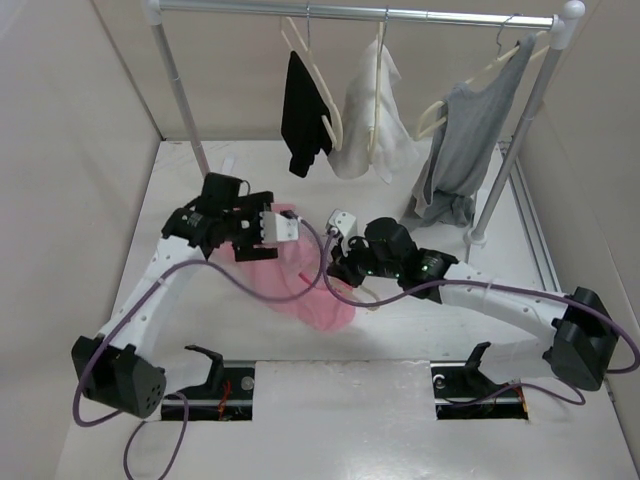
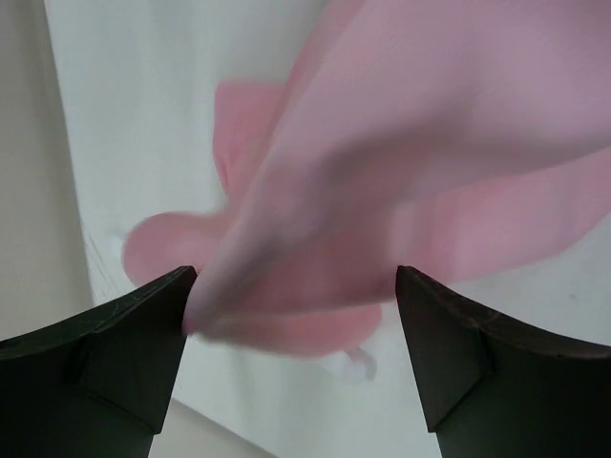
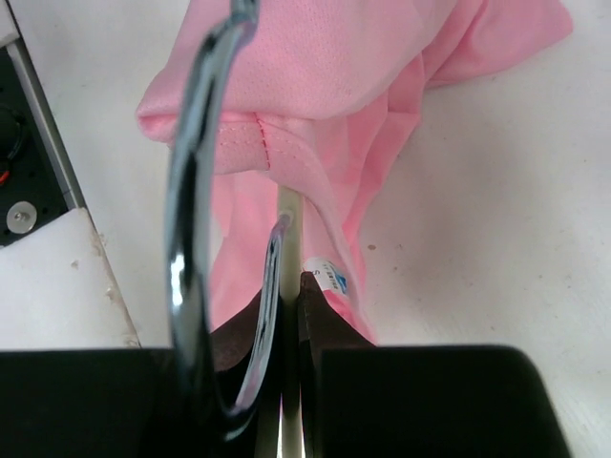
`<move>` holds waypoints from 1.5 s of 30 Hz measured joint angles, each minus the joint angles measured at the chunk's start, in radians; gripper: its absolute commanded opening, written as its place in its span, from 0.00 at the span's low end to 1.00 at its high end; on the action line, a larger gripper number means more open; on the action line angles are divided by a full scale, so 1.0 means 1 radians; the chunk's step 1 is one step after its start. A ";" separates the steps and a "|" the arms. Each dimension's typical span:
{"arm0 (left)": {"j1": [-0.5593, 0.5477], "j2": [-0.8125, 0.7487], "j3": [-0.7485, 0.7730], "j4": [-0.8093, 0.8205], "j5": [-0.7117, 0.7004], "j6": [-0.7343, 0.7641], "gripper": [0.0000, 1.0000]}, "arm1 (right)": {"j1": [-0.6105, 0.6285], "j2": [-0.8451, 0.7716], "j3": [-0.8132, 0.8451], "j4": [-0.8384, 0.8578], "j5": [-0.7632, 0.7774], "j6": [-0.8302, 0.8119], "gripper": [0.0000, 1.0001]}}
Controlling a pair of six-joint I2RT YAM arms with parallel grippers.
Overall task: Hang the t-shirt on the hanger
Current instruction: Place tshirt on hanger
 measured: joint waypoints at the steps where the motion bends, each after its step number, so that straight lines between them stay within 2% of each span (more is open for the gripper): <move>1: 0.044 0.024 0.019 -0.018 0.013 0.003 0.82 | 0.000 -0.012 -0.002 -0.004 0.000 -0.003 0.00; 4: 0.177 0.088 0.051 -0.040 0.021 0.018 0.82 | 0.004 -0.037 -0.006 -0.005 -0.001 -0.011 0.00; 6: 0.197 0.101 0.050 -0.058 0.031 0.023 0.77 | 0.005 -0.039 -0.006 -0.005 -0.002 -0.016 0.00; 7: 0.191 0.101 0.045 -0.058 0.038 0.020 0.70 | 0.005 -0.038 -0.006 -0.007 -0.002 -0.019 0.00; 8: 0.179 0.098 0.036 -0.049 0.046 0.011 0.54 | 0.005 -0.037 -0.006 -0.008 -0.002 -0.023 0.00; 11: 0.154 0.092 0.005 -0.042 0.067 -0.012 0.37 | 0.005 -0.034 -0.006 -0.010 -0.002 -0.024 0.00; 12: 0.155 0.092 0.000 -0.045 0.071 -0.017 0.19 | 0.005 -0.034 -0.006 -0.010 -0.002 -0.024 0.00; 13: 0.162 0.092 -0.003 -0.047 0.074 -0.023 0.06 | 0.005 -0.035 -0.006 -0.010 -0.002 -0.024 0.00; 14: 0.171 0.092 -0.006 -0.050 0.077 -0.024 0.00 | 0.005 -0.035 -0.007 -0.011 -0.002 -0.034 0.00; 22: 0.213 -0.013 -0.082 -0.086 0.086 -0.031 0.00 | 0.018 -0.035 -0.014 -0.010 0.008 -0.061 0.00; 25: 0.277 -0.074 -0.096 -0.101 0.117 -0.018 0.00 | 0.026 -0.035 -0.014 0.021 -0.002 -0.063 0.00; 30: 0.411 -0.108 -0.095 -0.093 0.079 0.012 0.00 | 0.017 -0.043 -0.028 0.007 0.034 -0.030 0.00; 39: 0.414 -0.167 -0.108 -0.118 0.096 0.092 0.00 | 0.015 -0.044 -0.031 -0.010 0.057 -0.014 0.00; 45: 0.425 -0.202 -0.175 -0.123 0.038 0.133 0.00 | 0.015 -0.102 -0.067 -0.018 0.079 -0.010 0.00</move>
